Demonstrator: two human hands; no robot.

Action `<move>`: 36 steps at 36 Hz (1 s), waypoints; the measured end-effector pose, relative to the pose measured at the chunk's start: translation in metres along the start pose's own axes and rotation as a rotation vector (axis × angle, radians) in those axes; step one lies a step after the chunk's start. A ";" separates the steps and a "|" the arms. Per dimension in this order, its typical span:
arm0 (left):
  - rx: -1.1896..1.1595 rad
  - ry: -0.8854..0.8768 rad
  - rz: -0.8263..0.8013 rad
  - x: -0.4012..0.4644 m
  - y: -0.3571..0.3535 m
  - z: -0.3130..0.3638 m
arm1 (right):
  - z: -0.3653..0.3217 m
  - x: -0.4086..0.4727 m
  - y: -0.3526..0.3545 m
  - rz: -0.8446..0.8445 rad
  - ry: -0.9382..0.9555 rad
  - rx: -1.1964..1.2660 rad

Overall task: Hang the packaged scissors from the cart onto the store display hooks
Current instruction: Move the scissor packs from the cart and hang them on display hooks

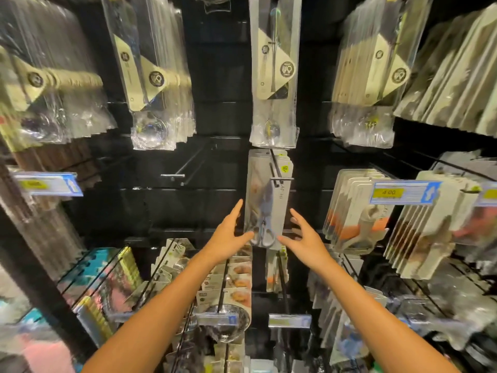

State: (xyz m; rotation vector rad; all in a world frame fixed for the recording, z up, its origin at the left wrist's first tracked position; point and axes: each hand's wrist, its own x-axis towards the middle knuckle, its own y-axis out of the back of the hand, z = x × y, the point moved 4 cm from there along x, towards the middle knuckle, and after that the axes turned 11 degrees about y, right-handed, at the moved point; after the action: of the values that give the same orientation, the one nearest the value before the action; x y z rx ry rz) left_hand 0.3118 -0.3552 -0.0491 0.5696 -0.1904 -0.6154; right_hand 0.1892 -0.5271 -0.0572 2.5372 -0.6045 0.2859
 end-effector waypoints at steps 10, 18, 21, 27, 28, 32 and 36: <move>0.511 -0.131 0.092 -0.081 0.016 -0.044 | -0.001 -0.040 -0.024 -0.143 0.301 -0.115; 0.740 -0.105 0.103 -0.189 0.013 -0.082 | 0.005 -0.098 -0.091 -0.475 0.496 -0.173; 0.765 -0.045 0.109 -0.228 0.013 -0.100 | 0.004 -0.119 -0.117 -0.601 0.503 -0.183; 0.800 0.111 0.152 -0.308 0.019 -0.141 | 0.002 -0.165 -0.171 -0.901 0.451 -0.244; 0.804 0.137 0.156 -0.322 0.022 -0.150 | 0.001 -0.173 -0.180 -0.928 0.441 -0.253; 0.777 0.221 0.197 -0.379 0.032 -0.179 | -0.012 -0.207 -0.212 -0.981 0.464 -0.229; 0.706 0.303 0.274 -0.445 0.043 -0.211 | -0.040 -0.244 -0.249 -1.019 0.510 -0.209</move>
State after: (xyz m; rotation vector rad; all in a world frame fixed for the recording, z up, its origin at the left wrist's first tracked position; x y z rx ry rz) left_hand 0.0451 0.0319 -0.2016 1.2839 -0.1932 -0.1726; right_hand 0.0888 -0.2266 -0.2064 2.1118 0.7929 0.4236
